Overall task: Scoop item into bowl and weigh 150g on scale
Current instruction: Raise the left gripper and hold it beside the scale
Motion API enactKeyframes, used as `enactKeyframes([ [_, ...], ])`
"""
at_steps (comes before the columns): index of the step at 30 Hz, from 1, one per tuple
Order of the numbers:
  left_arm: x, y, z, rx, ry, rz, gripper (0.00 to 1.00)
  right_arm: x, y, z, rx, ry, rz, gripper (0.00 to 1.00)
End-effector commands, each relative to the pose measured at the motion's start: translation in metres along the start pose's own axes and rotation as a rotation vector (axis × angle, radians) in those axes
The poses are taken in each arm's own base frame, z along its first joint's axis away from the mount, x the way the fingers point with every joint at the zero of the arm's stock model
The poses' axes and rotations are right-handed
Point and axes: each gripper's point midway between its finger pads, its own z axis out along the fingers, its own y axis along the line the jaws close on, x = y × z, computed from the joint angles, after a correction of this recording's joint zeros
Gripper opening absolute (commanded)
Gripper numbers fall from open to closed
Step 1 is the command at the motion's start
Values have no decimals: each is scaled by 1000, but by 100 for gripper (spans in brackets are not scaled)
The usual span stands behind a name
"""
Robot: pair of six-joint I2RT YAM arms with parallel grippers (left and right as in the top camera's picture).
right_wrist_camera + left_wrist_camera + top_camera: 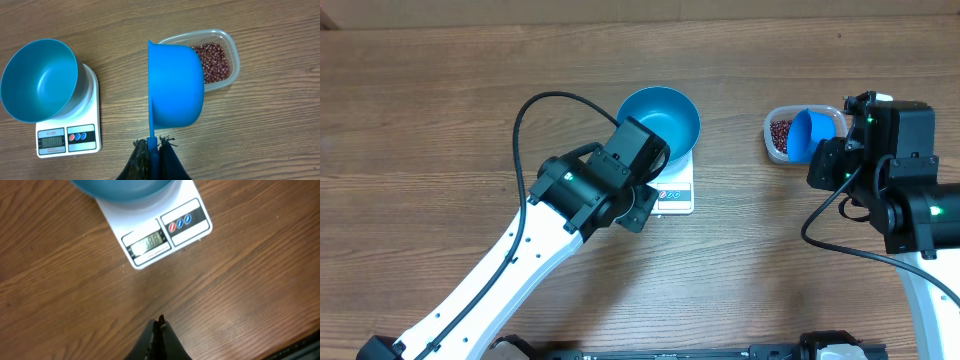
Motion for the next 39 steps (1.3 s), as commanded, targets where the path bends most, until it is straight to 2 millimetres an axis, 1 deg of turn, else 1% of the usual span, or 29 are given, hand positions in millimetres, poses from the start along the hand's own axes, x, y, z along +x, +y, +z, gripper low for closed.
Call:
enactKeyframes([
  [1,-1,0,-8,8,-11,-23,15,-9,2,-10,-16,-40,-3,4],
  [2,0,1,-8,8,-7,-22,43,-9,2,-10,-16,-40,-3,4],
  [3,0,1,-8,7,-7,-22,99,-9,2,-10,-16,-39,-3,4],
  [9,-1,1,-8,7,-11,-23,99,-8,2,-10,-18,-37,-3,4],
  [12,-1,1,-8,6,-11,-22,99,-7,6,-10,-38,-31,-4,4],
  [30,-1,1,-8,6,-10,-22,100,-7,6,-10,-38,-29,-4,4],
  [35,-1,1,-8,6,-11,-22,99,-3,5,-10,-34,-15,-4,4],
  [37,-7,0,-8,10,-34,-23,100,-3,5,-10,-34,-12,-4,4],
  [39,-8,0,-8,12,-38,-30,100,-2,5,-10,-33,-10,-4,4],
])
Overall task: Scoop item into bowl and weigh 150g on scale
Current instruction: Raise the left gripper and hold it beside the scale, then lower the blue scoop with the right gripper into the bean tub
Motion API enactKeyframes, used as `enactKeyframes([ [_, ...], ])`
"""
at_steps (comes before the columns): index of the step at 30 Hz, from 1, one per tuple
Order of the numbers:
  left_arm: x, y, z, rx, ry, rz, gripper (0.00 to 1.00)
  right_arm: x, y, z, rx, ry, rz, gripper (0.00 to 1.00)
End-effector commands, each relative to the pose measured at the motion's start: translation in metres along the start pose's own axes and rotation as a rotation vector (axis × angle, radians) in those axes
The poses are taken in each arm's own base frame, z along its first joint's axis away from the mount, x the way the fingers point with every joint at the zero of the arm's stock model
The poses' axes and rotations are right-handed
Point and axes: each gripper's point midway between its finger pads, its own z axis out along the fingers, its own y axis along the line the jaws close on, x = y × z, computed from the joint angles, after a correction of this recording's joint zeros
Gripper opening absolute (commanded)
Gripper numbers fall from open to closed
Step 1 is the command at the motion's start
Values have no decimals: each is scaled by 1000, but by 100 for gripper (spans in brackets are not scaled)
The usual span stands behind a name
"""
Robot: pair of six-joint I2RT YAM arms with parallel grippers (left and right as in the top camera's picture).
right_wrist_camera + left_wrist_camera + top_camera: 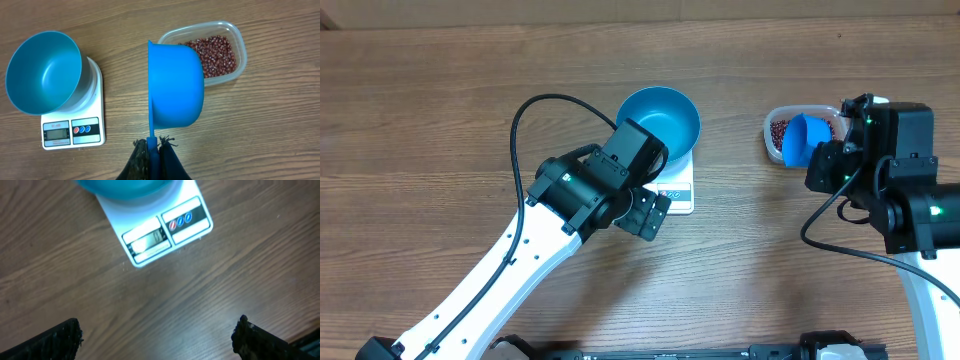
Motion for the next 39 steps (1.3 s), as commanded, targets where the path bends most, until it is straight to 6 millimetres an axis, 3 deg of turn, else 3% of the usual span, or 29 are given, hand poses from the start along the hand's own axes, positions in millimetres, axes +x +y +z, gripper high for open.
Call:
enactKeyframes([
  [1,-6,0,-8,10,-33,-23,99,-8,2,-10,-11,-39,-5,4],
  [7,-11,5,-26,26,-98,-69,100,-6,1,-10,-9,-27,-5,4],
  [14,-15,30,-61,3,-222,-26,100,-4,1,-10,-8,-21,-5,4],
  [18,-16,28,-60,28,-217,75,100,-4,1,-10,-7,-21,-5,4],
  [31,-17,28,-49,25,-186,80,100,-5,1,-10,-7,-25,-6,4],
  [39,-17,28,-47,24,-180,80,100,-24,0,-12,13,-79,-54,4],
])
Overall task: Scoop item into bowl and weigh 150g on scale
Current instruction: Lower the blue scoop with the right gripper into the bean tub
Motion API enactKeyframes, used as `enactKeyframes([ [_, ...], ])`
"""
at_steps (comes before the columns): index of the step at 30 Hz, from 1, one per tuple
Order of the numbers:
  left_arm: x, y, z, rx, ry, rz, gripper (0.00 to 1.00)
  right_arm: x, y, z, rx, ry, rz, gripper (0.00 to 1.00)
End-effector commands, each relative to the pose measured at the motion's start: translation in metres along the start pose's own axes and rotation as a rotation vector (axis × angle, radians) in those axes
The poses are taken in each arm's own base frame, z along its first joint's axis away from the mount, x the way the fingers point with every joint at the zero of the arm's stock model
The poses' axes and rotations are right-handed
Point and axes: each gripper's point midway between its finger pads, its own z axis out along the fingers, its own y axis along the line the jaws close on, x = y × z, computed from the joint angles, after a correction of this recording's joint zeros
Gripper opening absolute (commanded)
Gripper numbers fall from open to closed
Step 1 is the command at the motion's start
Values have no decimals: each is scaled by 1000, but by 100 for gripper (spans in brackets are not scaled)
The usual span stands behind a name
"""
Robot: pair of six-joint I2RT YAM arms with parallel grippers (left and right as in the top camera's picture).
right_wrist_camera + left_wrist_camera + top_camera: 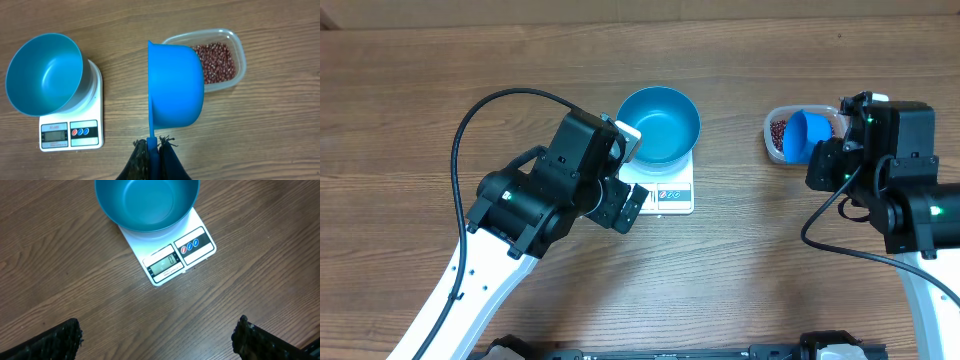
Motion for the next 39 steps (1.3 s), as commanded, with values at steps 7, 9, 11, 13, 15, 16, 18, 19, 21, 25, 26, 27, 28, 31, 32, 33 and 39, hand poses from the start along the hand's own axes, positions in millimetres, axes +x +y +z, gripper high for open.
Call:
enactKeyframes([
  [7,-4,-1,-2,12,-9,11,100,-34,2,-21,6,-101,-24,4],
  [9,-4,-1,-2,12,-9,11,99,-34,2,-21,6,-100,-24,4],
  [11,-4,-1,-2,12,-9,11,99,-32,1,-21,8,-93,-26,4],
  [13,-4,-1,-2,12,-10,11,100,-32,0,-21,15,-89,-46,4],
  [15,-4,-1,-2,12,-10,11,100,-35,-7,-20,61,-101,-44,4],
  [16,-4,-1,-2,12,-9,11,100,-40,-13,-19,96,-117,-43,4],
  [18,-4,-1,-2,12,-10,11,100,-47,-17,-15,126,-133,-76,4],
  [19,-4,-1,-2,12,-9,11,100,-50,-19,-10,141,-130,-102,4],
  [21,-4,-1,-2,12,-9,11,100,-52,-28,2,204,-90,-129,3],
  [25,-4,-1,-2,12,-10,11,99,-56,-34,21,259,36,-140,3],
  [26,-4,-1,-2,12,-10,11,100,-65,-33,26,263,66,-137,3],
  [27,-4,-1,-2,12,-10,11,100,-70,-32,28,266,83,-139,3],
  [28,-4,-1,-2,12,-9,11,100,-75,-31,30,268,100,-141,3],
  [31,-4,-1,-2,12,-9,11,100,-84,-29,35,276,161,-148,3],
  [32,-4,-1,-2,12,-9,11,99,-86,-30,39,284,186,-147,3],
  [33,-4,-1,-2,12,-9,11,100,-89,-31,42,292,200,-146,3],
  [39,-4,-1,-2,12,-10,11,99,-90,-38,71,347,273,-163,3],
])
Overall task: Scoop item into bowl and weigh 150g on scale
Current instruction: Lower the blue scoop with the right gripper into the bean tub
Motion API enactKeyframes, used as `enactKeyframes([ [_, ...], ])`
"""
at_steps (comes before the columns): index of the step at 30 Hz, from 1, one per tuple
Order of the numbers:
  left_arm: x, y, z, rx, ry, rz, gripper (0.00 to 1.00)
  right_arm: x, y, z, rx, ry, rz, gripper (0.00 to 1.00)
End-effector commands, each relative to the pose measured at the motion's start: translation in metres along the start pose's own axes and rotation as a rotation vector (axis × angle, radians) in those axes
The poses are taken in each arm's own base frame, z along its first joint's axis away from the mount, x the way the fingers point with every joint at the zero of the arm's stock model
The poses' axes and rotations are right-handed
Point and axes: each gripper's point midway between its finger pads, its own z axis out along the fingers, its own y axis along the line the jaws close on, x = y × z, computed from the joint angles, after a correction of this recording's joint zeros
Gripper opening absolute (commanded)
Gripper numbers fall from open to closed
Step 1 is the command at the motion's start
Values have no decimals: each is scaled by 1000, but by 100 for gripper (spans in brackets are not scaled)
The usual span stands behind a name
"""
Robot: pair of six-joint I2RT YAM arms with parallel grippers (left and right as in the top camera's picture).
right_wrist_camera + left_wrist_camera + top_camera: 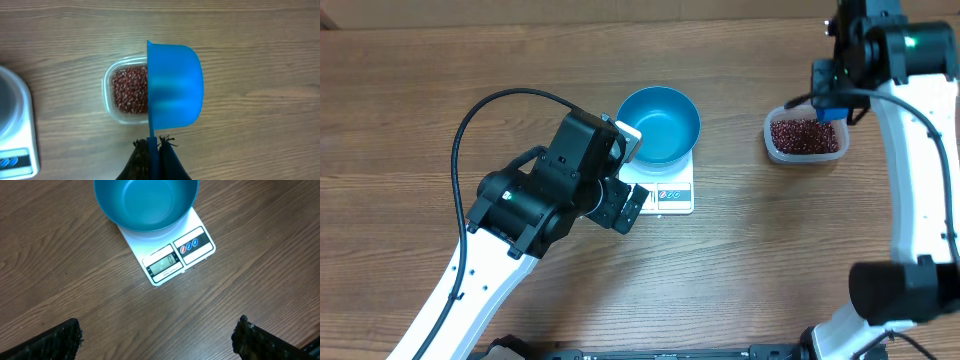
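Observation:
An empty blue bowl [660, 122] [146, 202] stands on the white scale [675, 192], whose display [162, 264] seems to read 0. My left gripper [156, 342] hangs open above bare table in front of the scale, holding nothing. A clear container of red beans [804, 135] [129, 92] sits to the right of the scale. My right gripper [154, 147] is shut on the handle of the blue scoop [175, 85]. The scoop's cup hangs over one side of the container, hiding part of the beans. From overhead only a sliver of the scoop [830, 108] shows under the wrist.
The left arm's black body [550, 195] sits close to the scale's left front corner, and its cable [490, 110] loops above the table. The right arm [910, 150] runs along the table's right side. The scale's edge [12, 130] shows left of the container.
My right arm has swung from the near right of the bean container to its far side, so the scoop now hangs over the container from there. The left arm has not moved.
At first my left gripper was shut low over the table by the scale's buttons, the display lit. Then it was open, then further back and higher, the display reading 0. My right gripper kept the scoop by the beans throughout and is now turned round behind the container.

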Motion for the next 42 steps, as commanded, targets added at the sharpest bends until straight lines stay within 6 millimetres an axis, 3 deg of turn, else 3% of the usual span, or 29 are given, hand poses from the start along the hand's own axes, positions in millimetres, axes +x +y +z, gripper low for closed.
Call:
enactKeyframes([
  [1,-4,0,-2,9,-10,11,100,-5,-8,16,66,31,-7,3],
  [17,-4,0,-2,9,-10,11,99,11,-9,76,181,204,16,4],
  [24,-4,0,-2,9,-10,11,100,14,-5,87,188,234,-1,4],
  [34,-4,0,-2,9,-10,11,100,16,24,95,174,245,-81,4],
  [38,-4,0,-2,8,-10,11,99,16,18,93,212,248,-86,4],
  [42,-4,0,-2,9,-10,11,100,17,-3,91,297,248,-22,4],
])
